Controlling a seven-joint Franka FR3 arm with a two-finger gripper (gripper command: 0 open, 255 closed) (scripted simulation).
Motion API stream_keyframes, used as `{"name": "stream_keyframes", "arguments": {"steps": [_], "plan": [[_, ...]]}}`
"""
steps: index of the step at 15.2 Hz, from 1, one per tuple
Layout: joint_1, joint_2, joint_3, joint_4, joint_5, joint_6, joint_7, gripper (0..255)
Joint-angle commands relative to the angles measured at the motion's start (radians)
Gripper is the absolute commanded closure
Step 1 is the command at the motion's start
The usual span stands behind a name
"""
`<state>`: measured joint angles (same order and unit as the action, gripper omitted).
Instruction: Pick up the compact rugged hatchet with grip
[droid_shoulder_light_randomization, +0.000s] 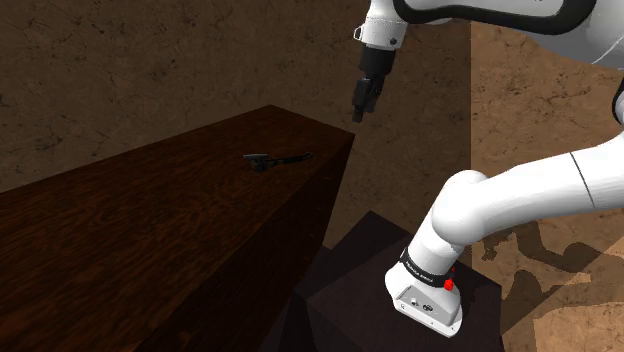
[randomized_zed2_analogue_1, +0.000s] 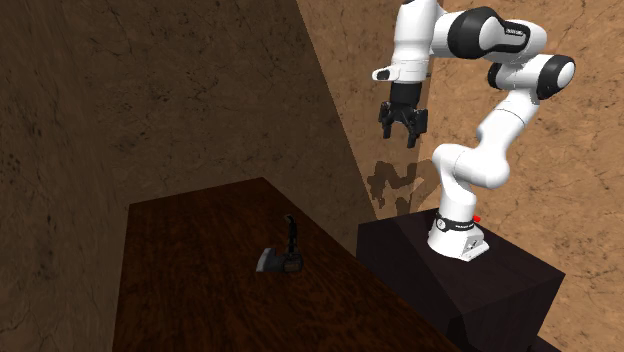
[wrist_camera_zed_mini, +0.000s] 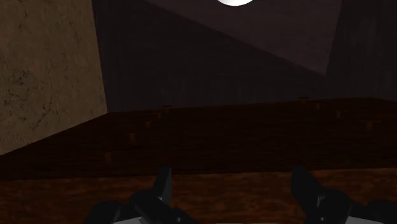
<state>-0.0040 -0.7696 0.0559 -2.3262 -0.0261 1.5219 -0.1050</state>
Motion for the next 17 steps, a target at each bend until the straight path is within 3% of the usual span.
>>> {"name": "stream_keyframes", "arguments": {"steps": [1,10,17], "plan": [[0.0,0.0,0.0,0.0,0.0,0.0,0.0,0],[0.047,0.202,-0.19,-0.046,-0.076,0.263,-0.397,0],[0.097,0.448,-0.309,0.02,-0.059,0.443,-0.708,0]]}}
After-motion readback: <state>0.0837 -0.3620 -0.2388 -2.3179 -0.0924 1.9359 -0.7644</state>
